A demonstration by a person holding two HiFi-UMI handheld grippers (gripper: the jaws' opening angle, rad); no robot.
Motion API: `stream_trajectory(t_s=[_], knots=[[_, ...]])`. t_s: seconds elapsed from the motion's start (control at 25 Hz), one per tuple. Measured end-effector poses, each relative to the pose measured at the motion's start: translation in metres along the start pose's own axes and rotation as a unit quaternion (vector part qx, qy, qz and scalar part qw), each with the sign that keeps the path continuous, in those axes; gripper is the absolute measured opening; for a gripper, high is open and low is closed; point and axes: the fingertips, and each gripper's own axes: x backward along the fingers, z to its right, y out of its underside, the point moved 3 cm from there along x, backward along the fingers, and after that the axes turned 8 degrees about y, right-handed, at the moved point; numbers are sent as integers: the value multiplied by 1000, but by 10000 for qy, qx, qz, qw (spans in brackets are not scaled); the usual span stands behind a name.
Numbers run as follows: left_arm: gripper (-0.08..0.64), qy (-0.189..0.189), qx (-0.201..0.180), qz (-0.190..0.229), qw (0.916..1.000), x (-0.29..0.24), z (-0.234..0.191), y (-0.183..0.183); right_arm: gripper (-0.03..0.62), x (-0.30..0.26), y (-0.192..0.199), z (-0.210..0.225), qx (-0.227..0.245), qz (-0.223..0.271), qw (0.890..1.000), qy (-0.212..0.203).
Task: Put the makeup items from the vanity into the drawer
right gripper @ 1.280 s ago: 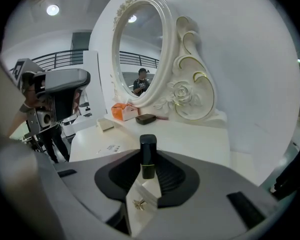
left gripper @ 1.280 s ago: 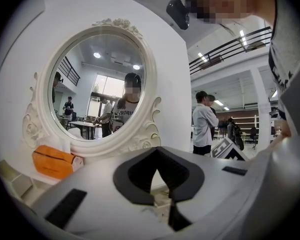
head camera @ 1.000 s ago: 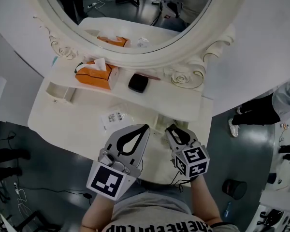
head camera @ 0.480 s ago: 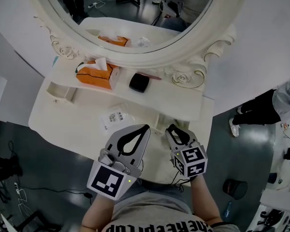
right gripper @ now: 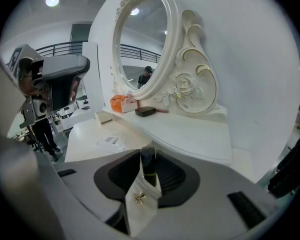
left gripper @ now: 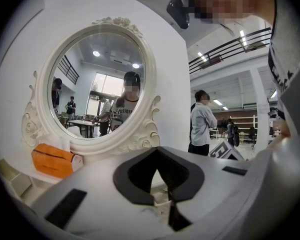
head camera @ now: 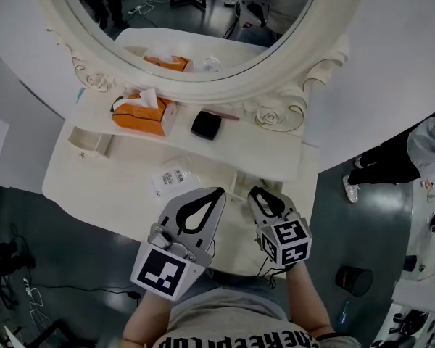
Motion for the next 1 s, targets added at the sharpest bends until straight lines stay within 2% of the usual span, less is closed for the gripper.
stream_trajectory(t_s=[0.44, 0.56, 0.68, 1.0], knots=[[8, 203, -36, -2, 9998, -2, -3, -4, 128, 8, -12, 1, -238, 226, 9994, 148], [8, 324, -70, 0, 9994, -2, -4, -6, 85, 13, -21, -2, -319, 423, 9984, 206], [8, 461, -100, -1, 9989, -3, -5, -9, 8, 20, -30, -6, -496, 611, 9966, 234], [8, 907, -204, -10, 9957, -2, -5, -15, 11, 44, -59, -24, -902, 1275, 9875, 221]])
